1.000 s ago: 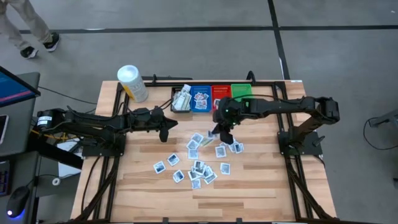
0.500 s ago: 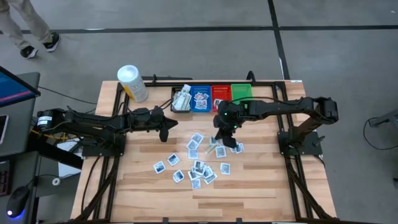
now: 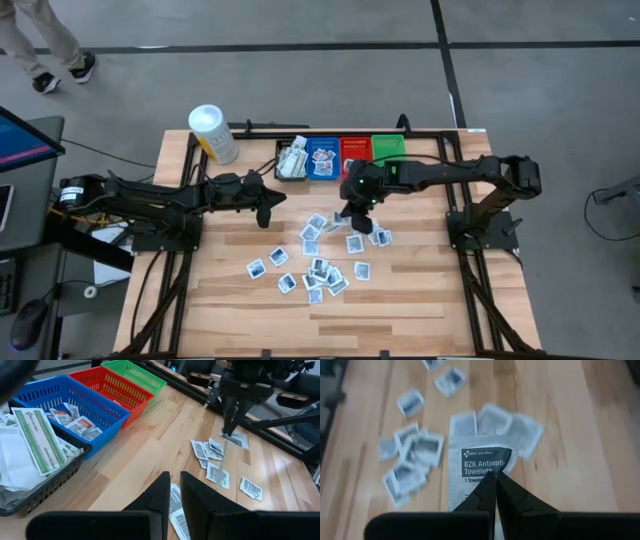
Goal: Pick & Place First Aid Supplies
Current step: Put the gray towelette pack in the red bin
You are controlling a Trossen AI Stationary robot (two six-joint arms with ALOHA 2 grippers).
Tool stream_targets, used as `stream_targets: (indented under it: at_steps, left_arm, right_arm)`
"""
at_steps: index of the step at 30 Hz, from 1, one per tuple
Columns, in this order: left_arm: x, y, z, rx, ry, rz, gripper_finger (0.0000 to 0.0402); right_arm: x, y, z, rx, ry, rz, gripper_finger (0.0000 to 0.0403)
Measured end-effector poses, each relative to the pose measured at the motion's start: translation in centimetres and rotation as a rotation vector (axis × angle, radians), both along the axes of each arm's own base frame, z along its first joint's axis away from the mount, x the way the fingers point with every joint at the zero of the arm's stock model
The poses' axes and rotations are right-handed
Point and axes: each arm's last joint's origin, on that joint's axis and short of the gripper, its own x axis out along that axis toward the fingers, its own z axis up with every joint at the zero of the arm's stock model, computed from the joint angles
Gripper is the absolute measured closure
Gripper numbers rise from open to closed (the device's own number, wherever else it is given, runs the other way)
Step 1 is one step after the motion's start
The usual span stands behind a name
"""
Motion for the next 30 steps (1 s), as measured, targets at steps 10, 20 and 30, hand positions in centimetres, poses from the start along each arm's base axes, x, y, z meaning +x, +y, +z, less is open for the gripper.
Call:
stream_targets:
  at_steps: [10, 20, 30]
  left_arm:
    - [0.0, 0.0, 0.1, -0.019, -0.01, 0.0, 0.0358]
    - [0.0, 0.0, 0.1, -0.02, -0.011, -0.001, 0.0358]
    - [0.0, 0.0, 0.1, -0.02, -0.011, -0.001, 0.0358]
  right_arm:
    - [0.1, -0.1, 0.1, 0.017, -0.011, -0.033, 0.0375]
    - [-0.6, 0.0, -1.2, 0.002, 0.046, -0.05, 0.0302]
    - [-1.5, 0.1, -3.5, -0.017, 0.083, -0.079, 0.0289]
